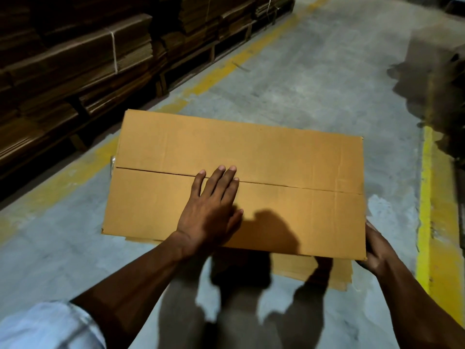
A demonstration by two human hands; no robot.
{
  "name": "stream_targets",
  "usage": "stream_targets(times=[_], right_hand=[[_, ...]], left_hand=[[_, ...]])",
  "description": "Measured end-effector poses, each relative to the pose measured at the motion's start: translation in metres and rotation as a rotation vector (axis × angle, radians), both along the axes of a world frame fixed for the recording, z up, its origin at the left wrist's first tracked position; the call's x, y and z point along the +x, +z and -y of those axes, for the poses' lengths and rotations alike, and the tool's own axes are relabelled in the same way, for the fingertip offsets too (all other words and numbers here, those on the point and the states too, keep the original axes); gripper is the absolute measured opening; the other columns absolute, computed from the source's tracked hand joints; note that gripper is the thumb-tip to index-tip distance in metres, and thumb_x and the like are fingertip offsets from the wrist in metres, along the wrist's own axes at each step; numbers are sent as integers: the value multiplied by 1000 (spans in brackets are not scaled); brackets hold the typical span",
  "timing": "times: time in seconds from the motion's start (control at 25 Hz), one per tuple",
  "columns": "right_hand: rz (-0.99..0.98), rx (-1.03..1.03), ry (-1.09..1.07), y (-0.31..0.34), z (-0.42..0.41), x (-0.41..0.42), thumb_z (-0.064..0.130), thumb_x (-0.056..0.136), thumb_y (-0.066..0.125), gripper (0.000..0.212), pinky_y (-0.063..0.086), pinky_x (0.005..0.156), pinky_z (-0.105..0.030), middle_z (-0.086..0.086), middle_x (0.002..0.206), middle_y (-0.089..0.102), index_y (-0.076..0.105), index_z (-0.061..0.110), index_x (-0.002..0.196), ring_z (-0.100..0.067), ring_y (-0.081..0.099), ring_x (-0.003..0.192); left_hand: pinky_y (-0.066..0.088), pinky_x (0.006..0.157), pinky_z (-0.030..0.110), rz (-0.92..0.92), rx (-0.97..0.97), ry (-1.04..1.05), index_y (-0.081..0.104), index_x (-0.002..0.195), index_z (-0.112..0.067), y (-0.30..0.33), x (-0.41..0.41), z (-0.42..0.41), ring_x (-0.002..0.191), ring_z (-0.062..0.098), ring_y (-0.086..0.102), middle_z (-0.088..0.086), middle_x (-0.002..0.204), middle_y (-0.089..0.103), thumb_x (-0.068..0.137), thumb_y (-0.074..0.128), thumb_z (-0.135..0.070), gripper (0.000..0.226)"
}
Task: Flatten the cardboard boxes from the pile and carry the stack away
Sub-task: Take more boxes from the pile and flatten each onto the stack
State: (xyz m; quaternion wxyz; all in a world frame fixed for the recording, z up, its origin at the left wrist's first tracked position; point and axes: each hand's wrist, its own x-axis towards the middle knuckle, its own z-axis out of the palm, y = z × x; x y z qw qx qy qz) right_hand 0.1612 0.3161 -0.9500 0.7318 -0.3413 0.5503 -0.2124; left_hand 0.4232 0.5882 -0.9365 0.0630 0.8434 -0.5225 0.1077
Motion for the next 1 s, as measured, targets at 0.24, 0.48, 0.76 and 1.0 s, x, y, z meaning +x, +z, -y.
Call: stream_targets(times=[0.24, 0.48, 0.76, 1.0], right_hand=[[-653, -740, -284, 27, 5, 25, 21, 97, 55, 26, 54, 69, -29, -14, 97, 70, 69, 1, 108, -30, 67, 88], [-341, -1627, 834, 84, -86, 114, 40, 105, 38, 42, 44, 80, -39, 0, 85, 66, 67, 16, 86, -20, 55, 87], [-703, -1257, 1136, 130, -110, 141, 50, 106, 29, 45, 39, 73, -35, -1, 87, 56, 53, 25, 76, -26, 55, 86], [-776, -868, 1498, 177, -103, 166, 11, 104, 43, 44, 40, 107, -37, -19, 156, 38, 41, 5, 148, -34, 45, 134]], left_hand=[[23, 116, 55, 19, 15, -8, 39, 147, -12, 4, 3, 1, 131, 37, 35, 17, 143, 44, 86, 42, -66, 82], [33, 94, 48, 30, 133, -26, 39, 144, -16, 34, 10, 7, 115, 30, 44, 9, 128, 45, 58, 55, -90, 114], [42, 77, 44, 172, -77, -36, 57, 96, -12, 53, -14, 6, 75, 27, 62, 7, 88, 66, 65, 80, -56, 59], [46, 76, 40, 67, -10, -132, 43, 111, -13, 87, -24, 0, 64, 27, 67, 4, 74, 70, 68, 83, -33, 62]])
